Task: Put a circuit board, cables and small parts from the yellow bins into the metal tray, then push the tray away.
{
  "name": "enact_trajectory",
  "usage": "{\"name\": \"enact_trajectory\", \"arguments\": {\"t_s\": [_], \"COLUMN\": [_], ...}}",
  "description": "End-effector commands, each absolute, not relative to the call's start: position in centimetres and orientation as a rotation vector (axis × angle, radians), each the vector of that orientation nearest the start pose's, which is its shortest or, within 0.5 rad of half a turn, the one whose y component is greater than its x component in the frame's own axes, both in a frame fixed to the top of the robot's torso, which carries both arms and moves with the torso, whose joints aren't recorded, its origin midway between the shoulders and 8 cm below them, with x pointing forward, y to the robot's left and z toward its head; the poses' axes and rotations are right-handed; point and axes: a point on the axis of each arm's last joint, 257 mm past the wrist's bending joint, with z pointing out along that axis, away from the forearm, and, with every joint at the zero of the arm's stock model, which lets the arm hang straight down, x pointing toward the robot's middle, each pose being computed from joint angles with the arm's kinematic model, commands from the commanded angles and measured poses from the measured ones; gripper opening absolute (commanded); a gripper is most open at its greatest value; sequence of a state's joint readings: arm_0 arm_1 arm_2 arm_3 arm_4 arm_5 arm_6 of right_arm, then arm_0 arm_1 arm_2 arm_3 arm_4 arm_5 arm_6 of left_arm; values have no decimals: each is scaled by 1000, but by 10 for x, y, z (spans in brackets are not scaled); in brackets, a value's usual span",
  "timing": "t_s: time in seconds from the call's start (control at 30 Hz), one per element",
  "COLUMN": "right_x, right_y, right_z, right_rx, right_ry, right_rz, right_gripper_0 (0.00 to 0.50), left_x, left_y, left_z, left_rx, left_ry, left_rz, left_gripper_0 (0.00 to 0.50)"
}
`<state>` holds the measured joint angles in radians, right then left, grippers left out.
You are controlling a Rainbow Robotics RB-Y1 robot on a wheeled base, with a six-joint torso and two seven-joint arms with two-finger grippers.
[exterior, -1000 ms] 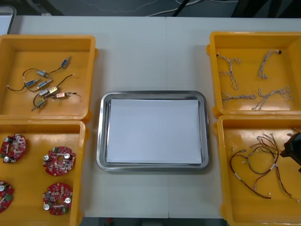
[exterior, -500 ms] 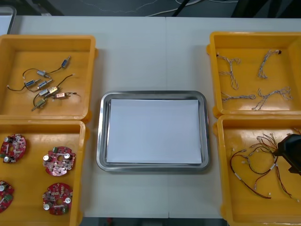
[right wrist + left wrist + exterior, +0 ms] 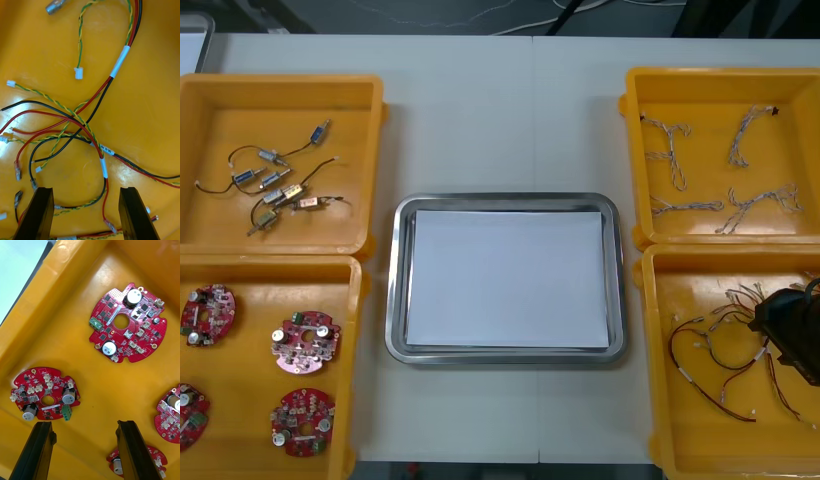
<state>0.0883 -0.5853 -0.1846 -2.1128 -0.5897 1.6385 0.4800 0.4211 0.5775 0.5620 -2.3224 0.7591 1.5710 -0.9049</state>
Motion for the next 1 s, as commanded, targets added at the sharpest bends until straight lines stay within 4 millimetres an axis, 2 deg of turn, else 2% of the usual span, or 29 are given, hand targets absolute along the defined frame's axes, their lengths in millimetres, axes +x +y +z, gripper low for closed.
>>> {"name": "enact_trajectory", "arguments": {"t_s": [0.03,0.23,0.43,0.53,1.0], "right_x": [340,338,336,338,339], "right_y": [-366,-368,-370,-368,-357], "right_z": [-315,-321,-326,-330,-337], "right_rx": [1318,1325,1331,1330,1344], "right_ry": [2460,2459,2465,2465,2466], "right_rz": [214,200,192,205,241], "right_gripper_0": [500,500,500,500,500], "left_x": [253,244,239,239,246], "left_y": [459,462,454,448,447], "left_z": [-253,-270,-285,-290,-309], "left_rx": [-1017,-1067,-1122,-1144,-1180], "left_ry": [2414,2412,2407,2405,2380], "left_rz": [-55,12,-15,-40,-95], "left_gripper_0": [500,500,500,500,500]}}
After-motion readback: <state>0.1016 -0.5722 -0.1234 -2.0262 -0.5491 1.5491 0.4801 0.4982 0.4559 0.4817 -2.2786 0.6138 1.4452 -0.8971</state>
